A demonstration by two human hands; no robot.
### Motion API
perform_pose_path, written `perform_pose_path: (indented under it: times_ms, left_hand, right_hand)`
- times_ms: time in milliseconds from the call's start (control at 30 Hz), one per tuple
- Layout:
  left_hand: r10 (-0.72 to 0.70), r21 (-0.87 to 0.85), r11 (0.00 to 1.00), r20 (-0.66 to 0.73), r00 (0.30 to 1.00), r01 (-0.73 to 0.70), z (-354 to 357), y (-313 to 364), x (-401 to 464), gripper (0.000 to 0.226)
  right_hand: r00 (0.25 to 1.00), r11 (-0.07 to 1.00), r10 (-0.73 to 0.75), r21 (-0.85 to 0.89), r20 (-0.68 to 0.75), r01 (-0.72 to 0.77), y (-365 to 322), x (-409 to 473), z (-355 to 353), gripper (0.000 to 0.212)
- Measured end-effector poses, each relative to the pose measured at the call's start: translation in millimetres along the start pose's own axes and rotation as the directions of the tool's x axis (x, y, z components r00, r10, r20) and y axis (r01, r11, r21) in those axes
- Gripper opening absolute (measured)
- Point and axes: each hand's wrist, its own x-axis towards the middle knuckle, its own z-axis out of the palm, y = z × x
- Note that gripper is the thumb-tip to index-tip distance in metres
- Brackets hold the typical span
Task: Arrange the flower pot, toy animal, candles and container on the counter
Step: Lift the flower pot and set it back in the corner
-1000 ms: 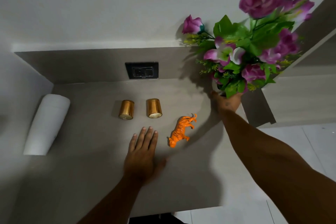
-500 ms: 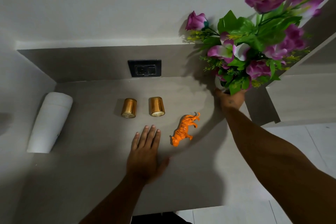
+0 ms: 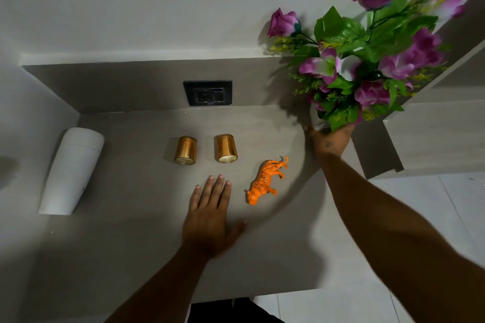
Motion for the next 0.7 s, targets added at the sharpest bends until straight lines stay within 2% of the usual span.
perform_pose_path:
  times_ms: [67,133,200,267,367,467,600,700]
  left_hand:
    - [-0.007,0.002,1.000,-0.001,1.000,0.007,0,1,0,0.093]
    - [-0.009,0.013,1.000,0.009,1.000,0.009,-1,2,1,0.092]
    - [-0.014,0.017,1.000,0.021,1.000,0.014,-1,2,2,0.092]
    - [-0.015,0.014,1.000,0.023,1.000,0.015,-1,3,1,0.091]
    - [-0.016,0.022,1.000,0.030,0.999,0.015,-1,3,2,0.092]
    - [-0.023,0.042,0.999,0.058,0.998,0.021,-3,3,2,0.097]
    - [-0.025,0.061,0.998,0.068,0.997,0.021,-2,5,0,0.101]
    - [-0.022,0.067,0.998,0.072,0.997,0.018,-3,5,1,0.102]
  right_hand:
    - [0.999,0.999,-0.032,0.015,0.034,0.031,8,-22,-6,0.107]
    - [0.994,0.995,-0.075,-0.065,0.081,0.080,20,-52,-14,0.092]
    - [0.972,0.952,-0.191,-0.215,0.137,0.217,34,-84,-25,0.069]
    - [0.917,0.844,-0.320,-0.368,0.238,0.390,47,-116,-36,0.058]
    - [0.866,0.642,-0.327,-0.583,0.378,0.497,67,-157,-49,0.070]
    - [0.851,0.527,-0.262,-0.671,0.456,0.522,76,-176,-57,0.082]
    - [0.846,0.494,-0.190,-0.696,0.498,0.520,71,-176,-58,0.087]
    - [0.847,0.527,-0.144,-0.685,0.512,0.503,66,-177,-60,0.089]
